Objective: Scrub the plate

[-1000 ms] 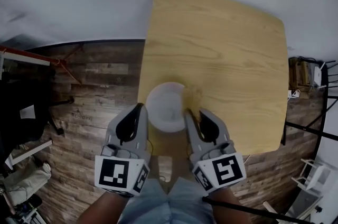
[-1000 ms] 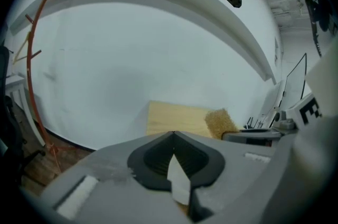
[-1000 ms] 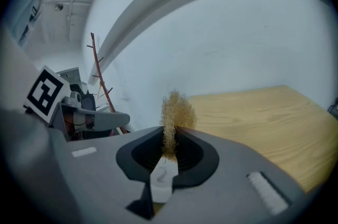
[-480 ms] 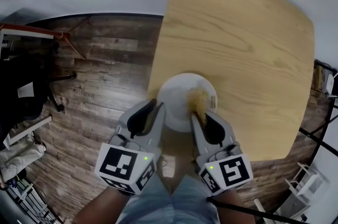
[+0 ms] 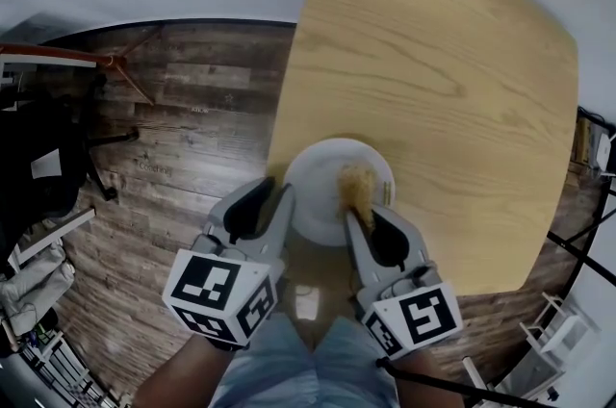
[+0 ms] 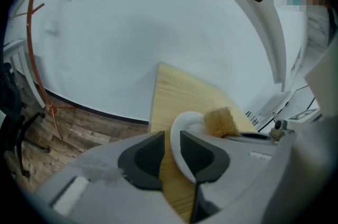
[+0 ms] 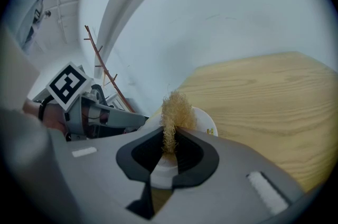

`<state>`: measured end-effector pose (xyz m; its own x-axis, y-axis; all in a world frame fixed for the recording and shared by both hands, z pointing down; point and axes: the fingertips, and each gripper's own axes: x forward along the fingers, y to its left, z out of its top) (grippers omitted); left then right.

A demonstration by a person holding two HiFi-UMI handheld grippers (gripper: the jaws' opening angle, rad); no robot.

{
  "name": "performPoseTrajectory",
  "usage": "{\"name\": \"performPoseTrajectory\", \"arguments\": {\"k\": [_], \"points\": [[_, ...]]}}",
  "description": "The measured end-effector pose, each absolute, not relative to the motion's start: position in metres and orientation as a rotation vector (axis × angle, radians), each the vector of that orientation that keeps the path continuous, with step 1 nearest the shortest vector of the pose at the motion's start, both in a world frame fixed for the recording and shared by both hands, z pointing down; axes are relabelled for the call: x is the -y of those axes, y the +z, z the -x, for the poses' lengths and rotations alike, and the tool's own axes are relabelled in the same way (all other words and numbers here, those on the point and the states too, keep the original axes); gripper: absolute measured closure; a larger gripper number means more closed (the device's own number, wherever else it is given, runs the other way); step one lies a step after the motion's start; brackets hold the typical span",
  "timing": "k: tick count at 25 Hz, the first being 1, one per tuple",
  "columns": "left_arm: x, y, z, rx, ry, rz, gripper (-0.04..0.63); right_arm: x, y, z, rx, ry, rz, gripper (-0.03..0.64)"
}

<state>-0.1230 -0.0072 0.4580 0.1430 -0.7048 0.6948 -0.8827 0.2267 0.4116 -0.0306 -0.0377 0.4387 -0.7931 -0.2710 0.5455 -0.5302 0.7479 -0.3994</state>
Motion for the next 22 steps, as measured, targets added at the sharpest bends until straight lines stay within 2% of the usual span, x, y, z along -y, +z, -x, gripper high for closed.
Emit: {"name": "performPoseTrajectory", "arguments": {"k": [12,22], "points": [[0.009,0.471,0.119,1.499,0.302,-1.493,0.486,0.039,0.44,0.03,2.48,0.796,-0.597,0.571],[0.009,0.473,0.109,1.396,0.169,-1.444,0.486,0.036,0.441,0.033,2.47,0.856,-0.539,0.572]]}}
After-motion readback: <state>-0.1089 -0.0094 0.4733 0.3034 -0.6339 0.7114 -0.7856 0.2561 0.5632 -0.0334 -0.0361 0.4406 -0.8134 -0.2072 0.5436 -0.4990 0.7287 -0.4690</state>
